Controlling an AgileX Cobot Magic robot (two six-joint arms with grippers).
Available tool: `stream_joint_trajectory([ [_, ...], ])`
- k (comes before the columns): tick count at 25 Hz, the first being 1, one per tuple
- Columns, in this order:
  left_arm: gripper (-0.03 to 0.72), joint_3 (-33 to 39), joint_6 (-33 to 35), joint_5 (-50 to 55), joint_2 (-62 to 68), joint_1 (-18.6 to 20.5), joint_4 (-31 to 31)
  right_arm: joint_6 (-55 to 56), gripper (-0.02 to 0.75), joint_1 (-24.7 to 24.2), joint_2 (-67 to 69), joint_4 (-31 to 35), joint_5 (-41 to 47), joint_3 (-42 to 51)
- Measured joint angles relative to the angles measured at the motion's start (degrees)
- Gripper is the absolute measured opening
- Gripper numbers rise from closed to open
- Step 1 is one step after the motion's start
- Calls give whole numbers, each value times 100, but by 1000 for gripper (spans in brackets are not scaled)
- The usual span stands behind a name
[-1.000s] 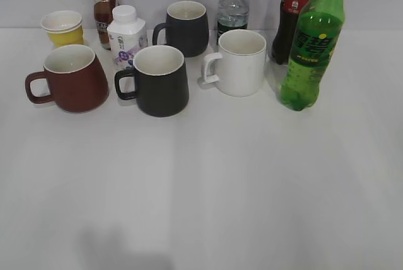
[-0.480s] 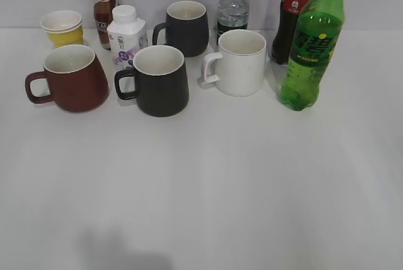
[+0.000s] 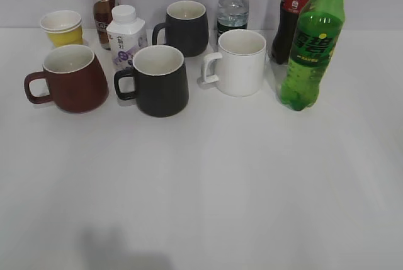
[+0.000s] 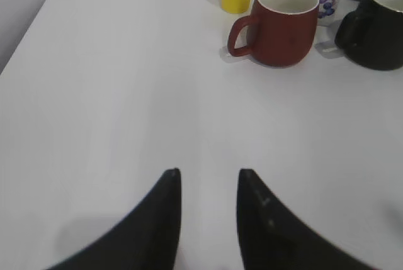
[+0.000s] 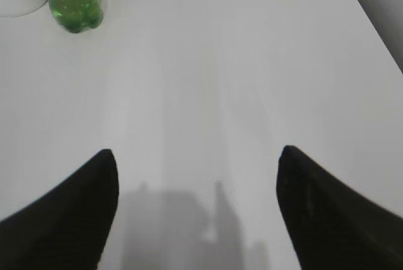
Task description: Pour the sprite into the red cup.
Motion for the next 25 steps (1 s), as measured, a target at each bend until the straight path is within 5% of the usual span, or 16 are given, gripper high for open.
stream_joint_trajectory([
  [6, 239, -87, 0, -1322, 407, -46, 2, 0, 586, 0, 214, 5, -938, -131],
  [12, 239, 704, 0, -3378, 1173, -70, 7, 0, 586, 0, 1191, 276, -2666, 375],
  [18, 239, 1677, 0, -6100, 2538, -70, -47, 0, 585, 264, 2367, 375, -4336, 566],
  [25, 241, 1725, 0, -8177, 4840, -70, -296, 0, 585, 739, 4024, 147, -5676, 566],
])
